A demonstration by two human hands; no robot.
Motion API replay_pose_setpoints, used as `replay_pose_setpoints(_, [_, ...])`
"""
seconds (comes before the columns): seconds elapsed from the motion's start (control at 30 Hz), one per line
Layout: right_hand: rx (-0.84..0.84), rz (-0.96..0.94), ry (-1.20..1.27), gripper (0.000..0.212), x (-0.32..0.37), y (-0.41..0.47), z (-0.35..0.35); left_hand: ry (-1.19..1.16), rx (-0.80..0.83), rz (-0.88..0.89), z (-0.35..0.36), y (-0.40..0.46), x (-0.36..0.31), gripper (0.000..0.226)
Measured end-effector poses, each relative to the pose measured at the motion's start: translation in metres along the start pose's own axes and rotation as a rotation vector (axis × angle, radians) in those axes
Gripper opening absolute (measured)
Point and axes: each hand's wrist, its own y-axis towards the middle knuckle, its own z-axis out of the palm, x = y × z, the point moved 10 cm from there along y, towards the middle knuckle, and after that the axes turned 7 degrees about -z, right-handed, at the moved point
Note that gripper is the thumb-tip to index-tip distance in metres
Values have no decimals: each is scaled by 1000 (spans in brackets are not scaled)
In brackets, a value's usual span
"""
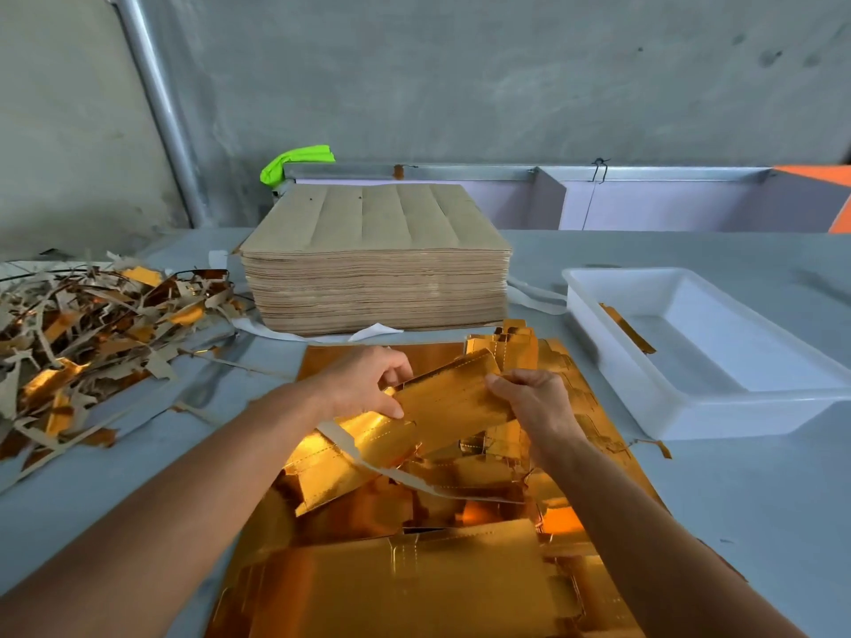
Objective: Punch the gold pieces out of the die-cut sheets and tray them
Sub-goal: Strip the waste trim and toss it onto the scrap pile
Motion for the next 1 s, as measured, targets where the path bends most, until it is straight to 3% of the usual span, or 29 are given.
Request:
replay_pose_setpoints(0.17, [-52,22,-19,13,-9,3,-8,-72,183,-35,8,1,4,39])
replay_pose_setpoints(0.33, [-98,2,-52,19,-7,6,-18,0,220,-84,18,-2,10,40])
replay_pose_setpoints(0.43, [-111,-45,-92,17,-1,9,-21,-15,204,-89,19,-3,14,15])
replay_pose_setpoints(0.6, [-181,-23,-109,18,-3,12,-27,-11,78,-47,6,0,10,20])
replay_pose_setpoints(0.77, [-150,-6,-114,19,-7,14,-23,-222,107,-36,4,-4,5,12])
replay_pose_setpoints(0.83, [-147,-9,-147,19,-5,15,-25,-201,79,-35,2,-3,7,22])
replay_pose_setpoints(0.9, [-135,-43,-218,19,0,18,-28,-160,53,-51,1,-1,11,31])
replay_pose_setpoints(1.0, [-101,-196,-476,12,21,18,-24,-71,16,-40,-1,2,11,28])
